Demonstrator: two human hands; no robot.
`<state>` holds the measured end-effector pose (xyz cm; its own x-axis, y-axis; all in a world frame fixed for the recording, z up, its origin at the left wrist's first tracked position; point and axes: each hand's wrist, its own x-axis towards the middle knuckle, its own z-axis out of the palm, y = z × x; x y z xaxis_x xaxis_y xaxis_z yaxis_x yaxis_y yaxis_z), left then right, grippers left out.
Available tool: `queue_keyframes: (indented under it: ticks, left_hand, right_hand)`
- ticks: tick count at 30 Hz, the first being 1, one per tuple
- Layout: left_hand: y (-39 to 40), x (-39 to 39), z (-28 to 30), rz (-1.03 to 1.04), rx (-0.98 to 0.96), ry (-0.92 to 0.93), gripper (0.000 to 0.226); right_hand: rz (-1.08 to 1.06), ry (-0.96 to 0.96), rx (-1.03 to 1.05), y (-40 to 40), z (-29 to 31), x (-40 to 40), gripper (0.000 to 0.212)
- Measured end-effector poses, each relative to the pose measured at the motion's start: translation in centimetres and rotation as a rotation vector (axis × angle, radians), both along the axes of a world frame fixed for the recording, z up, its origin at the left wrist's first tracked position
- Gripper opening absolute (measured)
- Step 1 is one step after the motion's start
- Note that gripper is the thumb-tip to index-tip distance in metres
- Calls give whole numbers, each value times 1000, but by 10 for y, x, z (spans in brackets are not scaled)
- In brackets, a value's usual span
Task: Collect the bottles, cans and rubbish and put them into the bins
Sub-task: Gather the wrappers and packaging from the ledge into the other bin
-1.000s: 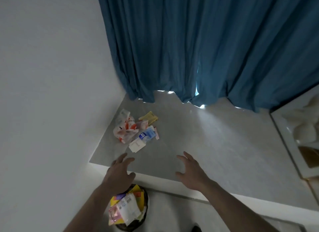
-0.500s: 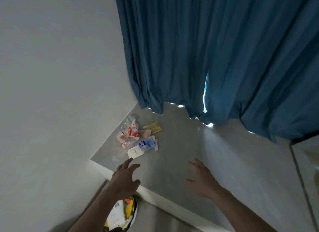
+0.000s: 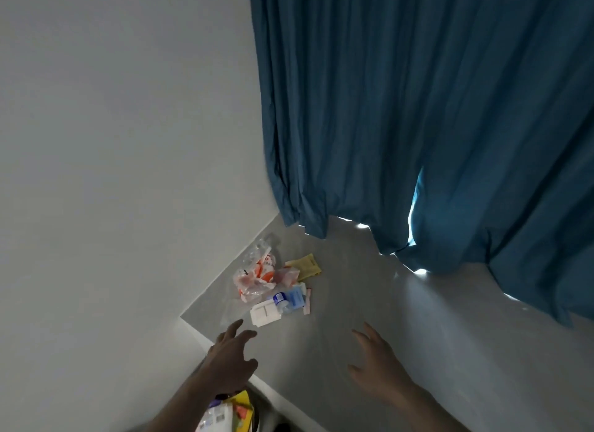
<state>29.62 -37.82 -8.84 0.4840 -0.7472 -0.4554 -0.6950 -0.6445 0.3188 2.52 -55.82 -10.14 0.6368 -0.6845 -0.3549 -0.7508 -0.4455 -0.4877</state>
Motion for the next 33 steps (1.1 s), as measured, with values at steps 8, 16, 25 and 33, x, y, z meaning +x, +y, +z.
queue_keyframes:
  ticks: [8, 16, 25, 33]
  left_hand:
    - [-76, 97, -25, -25, 56, -11, 63]
    - [-161, 195, -77, 12, 141, 56, 61]
    - [-221, 270, -189, 46, 249, 112, 52]
    - [-269, 300, -285, 235, 111, 93, 136]
  right_hand:
    - [-10, 54, 26, -59, -23, 82, 74]
    - [-103, 123, 80, -128, -67, 182, 73]
    - [-158, 219, 166, -157, -149, 228, 73]
    - [-185, 289, 225, -184, -240, 254, 78]
